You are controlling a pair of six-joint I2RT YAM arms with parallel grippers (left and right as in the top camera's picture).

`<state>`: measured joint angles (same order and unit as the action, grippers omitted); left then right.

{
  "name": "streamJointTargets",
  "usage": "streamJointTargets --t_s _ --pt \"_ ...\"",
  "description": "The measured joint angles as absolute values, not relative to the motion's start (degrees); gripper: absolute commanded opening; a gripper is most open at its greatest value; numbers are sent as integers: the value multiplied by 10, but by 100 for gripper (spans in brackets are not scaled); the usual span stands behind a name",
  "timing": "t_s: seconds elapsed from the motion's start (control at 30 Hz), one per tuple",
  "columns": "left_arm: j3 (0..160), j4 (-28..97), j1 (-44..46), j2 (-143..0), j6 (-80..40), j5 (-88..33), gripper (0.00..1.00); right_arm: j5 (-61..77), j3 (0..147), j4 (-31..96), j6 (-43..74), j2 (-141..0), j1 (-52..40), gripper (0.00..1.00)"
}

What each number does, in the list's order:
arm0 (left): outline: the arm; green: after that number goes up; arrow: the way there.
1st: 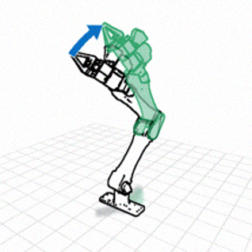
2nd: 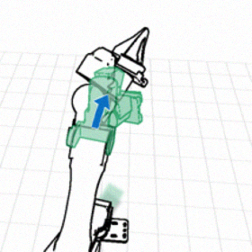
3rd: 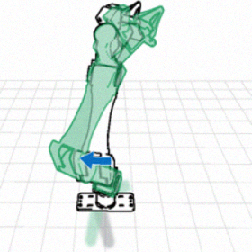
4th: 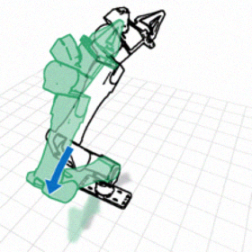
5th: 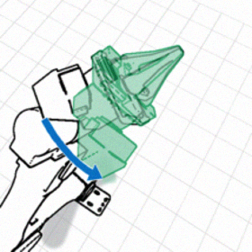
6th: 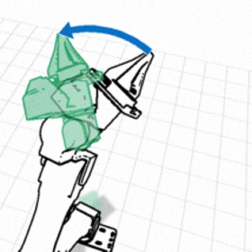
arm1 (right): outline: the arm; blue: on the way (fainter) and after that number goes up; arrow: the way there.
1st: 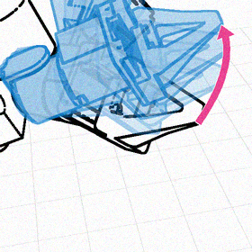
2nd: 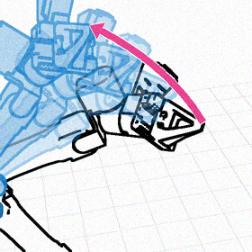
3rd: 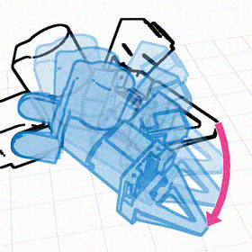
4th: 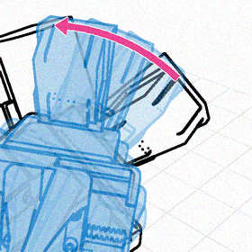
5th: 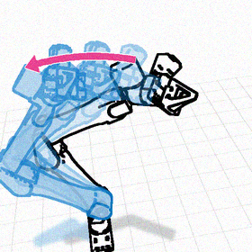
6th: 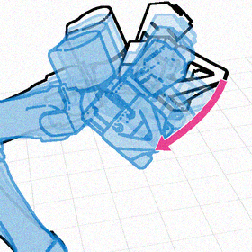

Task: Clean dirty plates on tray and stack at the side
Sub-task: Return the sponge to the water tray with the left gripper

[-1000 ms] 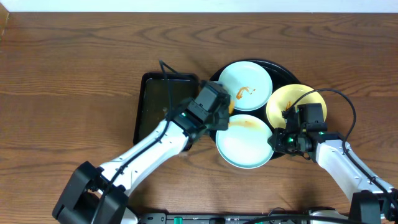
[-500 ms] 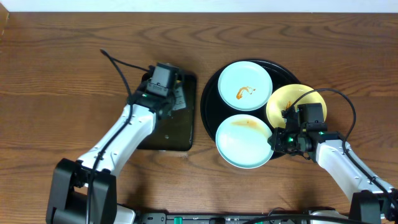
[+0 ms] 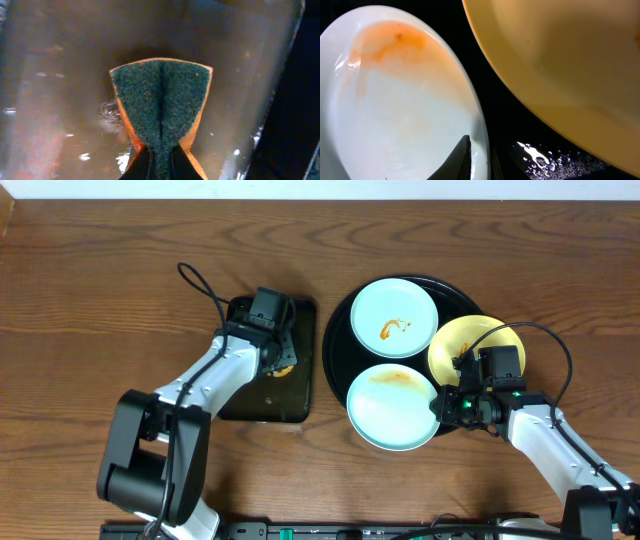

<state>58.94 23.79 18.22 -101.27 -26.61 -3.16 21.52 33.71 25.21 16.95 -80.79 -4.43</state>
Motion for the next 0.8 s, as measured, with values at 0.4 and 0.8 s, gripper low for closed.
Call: streamJointTargets --t_s 0.4,0.8 --pt "589 209 217 -1014 -265 -76 8 217 337 252 170 -808 -44 11" --pt "588 183 245 -1014 -252 -77 8 217 337 252 170 -808 -44 11"
